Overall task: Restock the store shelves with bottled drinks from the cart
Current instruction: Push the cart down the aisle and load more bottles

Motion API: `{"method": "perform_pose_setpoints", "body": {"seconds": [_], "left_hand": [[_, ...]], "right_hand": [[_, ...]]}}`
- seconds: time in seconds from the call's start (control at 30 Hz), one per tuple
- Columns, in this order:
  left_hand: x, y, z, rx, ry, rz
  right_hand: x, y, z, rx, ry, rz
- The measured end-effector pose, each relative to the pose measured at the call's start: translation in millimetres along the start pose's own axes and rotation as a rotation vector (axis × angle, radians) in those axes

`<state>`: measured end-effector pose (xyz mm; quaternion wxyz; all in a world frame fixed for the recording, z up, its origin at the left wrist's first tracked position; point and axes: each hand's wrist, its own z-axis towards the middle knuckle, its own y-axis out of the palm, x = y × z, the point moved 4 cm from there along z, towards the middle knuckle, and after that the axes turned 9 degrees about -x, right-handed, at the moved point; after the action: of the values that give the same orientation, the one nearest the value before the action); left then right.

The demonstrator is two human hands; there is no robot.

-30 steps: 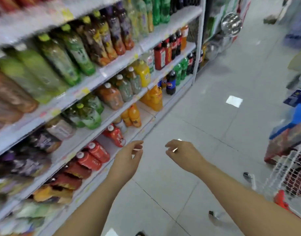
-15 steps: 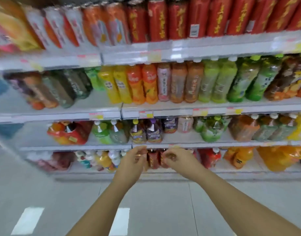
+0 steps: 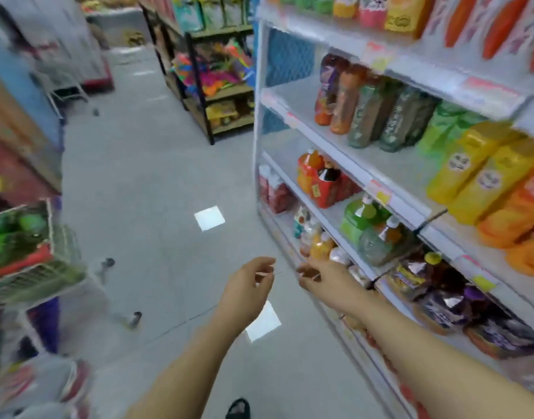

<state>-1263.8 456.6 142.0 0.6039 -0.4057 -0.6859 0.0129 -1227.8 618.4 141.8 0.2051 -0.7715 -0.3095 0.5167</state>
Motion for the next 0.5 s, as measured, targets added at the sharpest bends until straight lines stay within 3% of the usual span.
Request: {"method": "perform_pose_setpoints", "body": {"seconds": [0.27,0.5], "left_hand": [[-124,-84,-81,0.313,-0.332,-0.141],[-228,-173,-135,0.466,-0.505,-0.254]], "right_hand": [[-87,130,64,-0.384,-0.184,-0.075],[-190,234,127,-0.565,-0.233,-0.151]]}}
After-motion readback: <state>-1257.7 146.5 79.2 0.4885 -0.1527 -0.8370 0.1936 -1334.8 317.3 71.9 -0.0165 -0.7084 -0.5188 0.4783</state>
